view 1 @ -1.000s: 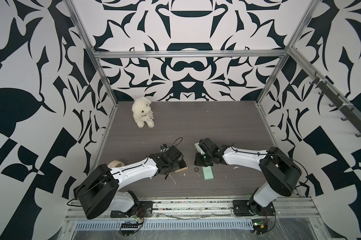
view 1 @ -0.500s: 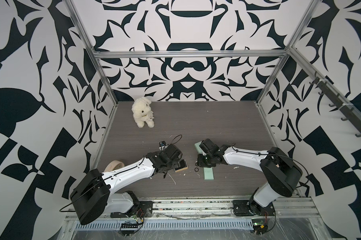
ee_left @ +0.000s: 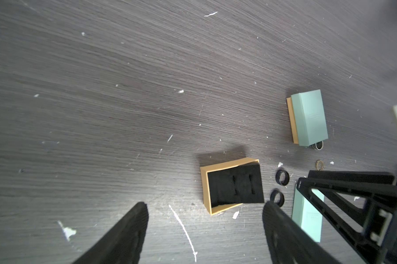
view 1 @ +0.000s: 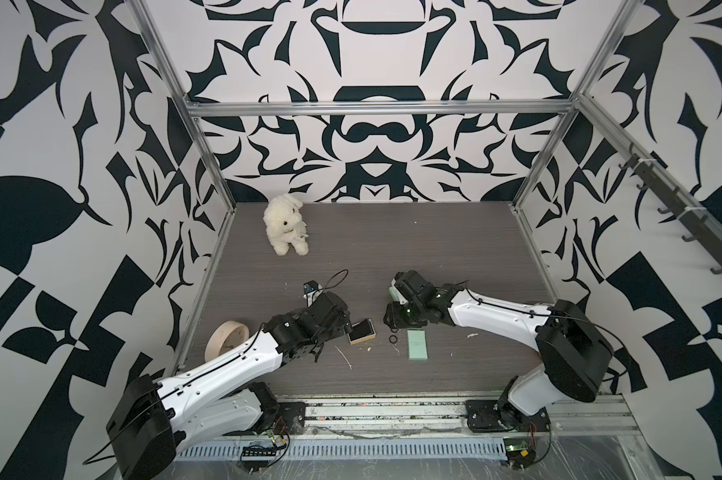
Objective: Take the rings out of the lift-off lid box
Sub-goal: Place the ring at the center of the board, then adjust the jewelry box at the center of the board.
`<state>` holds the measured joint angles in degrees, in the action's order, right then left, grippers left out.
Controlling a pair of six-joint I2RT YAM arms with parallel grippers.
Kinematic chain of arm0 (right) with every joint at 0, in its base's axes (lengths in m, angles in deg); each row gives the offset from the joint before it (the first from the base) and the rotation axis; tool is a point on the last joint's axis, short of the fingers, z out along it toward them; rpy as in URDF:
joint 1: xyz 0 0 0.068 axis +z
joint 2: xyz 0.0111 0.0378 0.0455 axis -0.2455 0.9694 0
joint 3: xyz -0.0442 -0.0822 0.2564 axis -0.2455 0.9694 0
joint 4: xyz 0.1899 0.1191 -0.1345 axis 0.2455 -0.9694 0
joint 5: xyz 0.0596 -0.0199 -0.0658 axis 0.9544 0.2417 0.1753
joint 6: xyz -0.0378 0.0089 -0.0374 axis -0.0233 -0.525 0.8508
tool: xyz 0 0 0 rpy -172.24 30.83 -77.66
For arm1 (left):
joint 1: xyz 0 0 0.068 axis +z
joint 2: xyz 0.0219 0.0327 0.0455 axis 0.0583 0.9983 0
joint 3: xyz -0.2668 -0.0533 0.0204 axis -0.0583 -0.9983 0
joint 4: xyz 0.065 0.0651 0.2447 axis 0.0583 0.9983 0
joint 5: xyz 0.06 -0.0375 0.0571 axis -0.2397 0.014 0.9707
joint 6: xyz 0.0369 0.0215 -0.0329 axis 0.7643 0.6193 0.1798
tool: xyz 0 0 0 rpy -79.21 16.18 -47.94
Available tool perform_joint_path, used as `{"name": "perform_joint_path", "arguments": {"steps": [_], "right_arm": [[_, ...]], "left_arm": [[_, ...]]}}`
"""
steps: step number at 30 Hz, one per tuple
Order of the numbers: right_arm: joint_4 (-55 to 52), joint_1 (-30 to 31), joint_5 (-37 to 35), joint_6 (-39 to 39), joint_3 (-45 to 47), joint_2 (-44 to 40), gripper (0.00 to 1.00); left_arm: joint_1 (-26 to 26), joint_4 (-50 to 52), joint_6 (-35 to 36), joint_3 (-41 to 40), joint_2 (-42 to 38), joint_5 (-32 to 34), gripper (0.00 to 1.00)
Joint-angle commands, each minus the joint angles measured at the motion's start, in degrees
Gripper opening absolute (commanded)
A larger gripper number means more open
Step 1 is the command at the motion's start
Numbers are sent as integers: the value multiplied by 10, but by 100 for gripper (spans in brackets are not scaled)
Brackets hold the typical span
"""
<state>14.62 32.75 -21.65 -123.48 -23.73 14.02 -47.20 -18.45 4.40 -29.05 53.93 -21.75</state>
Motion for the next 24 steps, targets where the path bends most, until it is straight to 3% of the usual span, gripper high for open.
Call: {"name": "perform_joint_path", "arguments": {"steps": [1, 24], "right_arm": [[-9, 20, -8, 14, -37, 15, 51], [-68, 59, -81, 18, -129, 137, 51]], "left_arm": [[0, 19, -11, -18, -19, 13, 84], [0, 18, -24, -51, -35, 12, 84]]}}
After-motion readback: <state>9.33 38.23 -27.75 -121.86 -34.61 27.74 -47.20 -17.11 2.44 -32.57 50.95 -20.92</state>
